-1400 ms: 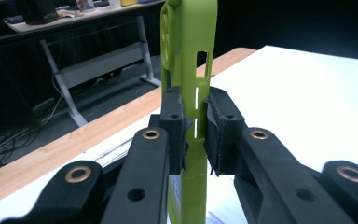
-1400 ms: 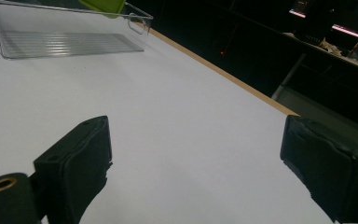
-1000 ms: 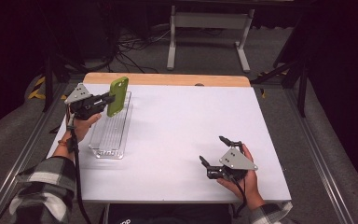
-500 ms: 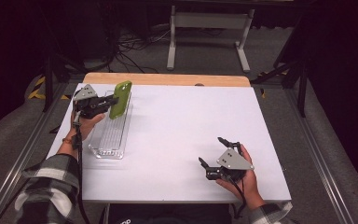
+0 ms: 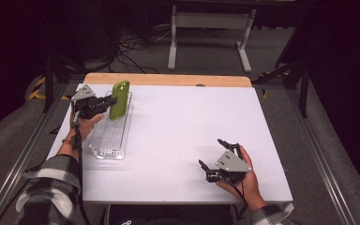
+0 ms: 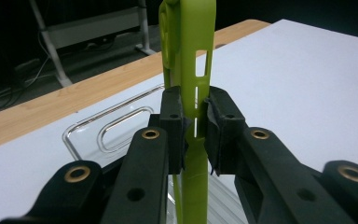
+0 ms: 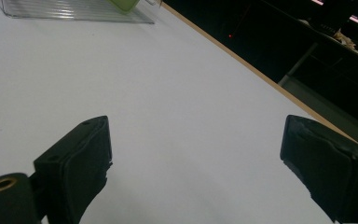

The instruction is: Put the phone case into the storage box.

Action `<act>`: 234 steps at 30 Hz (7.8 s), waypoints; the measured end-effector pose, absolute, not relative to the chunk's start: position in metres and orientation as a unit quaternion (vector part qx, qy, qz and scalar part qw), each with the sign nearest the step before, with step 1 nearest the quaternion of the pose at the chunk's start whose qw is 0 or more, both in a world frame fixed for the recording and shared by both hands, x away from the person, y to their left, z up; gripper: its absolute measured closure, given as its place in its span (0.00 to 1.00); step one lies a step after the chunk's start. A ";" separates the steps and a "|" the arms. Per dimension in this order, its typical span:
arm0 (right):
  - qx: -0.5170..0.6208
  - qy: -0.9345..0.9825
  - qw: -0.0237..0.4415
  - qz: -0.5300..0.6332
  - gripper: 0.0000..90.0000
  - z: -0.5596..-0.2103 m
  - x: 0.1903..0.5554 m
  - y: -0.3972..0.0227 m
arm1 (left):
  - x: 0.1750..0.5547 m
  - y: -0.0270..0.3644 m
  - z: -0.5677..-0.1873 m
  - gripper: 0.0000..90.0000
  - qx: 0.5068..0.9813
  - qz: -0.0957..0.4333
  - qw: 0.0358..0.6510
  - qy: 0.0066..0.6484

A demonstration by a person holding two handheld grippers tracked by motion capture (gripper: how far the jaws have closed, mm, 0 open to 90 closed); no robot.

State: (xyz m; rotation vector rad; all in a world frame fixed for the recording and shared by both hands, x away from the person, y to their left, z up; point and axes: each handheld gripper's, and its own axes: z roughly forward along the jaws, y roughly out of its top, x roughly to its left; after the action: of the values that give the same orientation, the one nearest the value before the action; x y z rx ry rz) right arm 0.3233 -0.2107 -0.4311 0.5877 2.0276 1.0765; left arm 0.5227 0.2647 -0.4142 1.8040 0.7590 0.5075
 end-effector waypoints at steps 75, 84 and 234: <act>0.186 0.826 0.377 0.375 0.11 -0.441 0.320 -0.204 | 0.561 0.246 -0.421 0.78 0.774 0.323 0.385 0.386; 0.183 0.830 0.372 0.374 0.11 -0.442 0.320 -0.203 | 0.562 0.246 -0.421 0.76 0.773 0.325 0.383 0.388; 0.199 0.812 0.373 0.402 0.11 -0.434 0.319 -0.208 | 0.478 0.244 -0.395 0.23 0.723 0.329 0.497 0.350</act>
State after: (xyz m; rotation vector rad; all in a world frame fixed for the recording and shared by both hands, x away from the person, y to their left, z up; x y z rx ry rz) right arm 0.3185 -0.2082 -0.4339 0.5095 2.0811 1.0305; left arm 0.4778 0.2442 -0.3947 1.7505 0.8468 0.7964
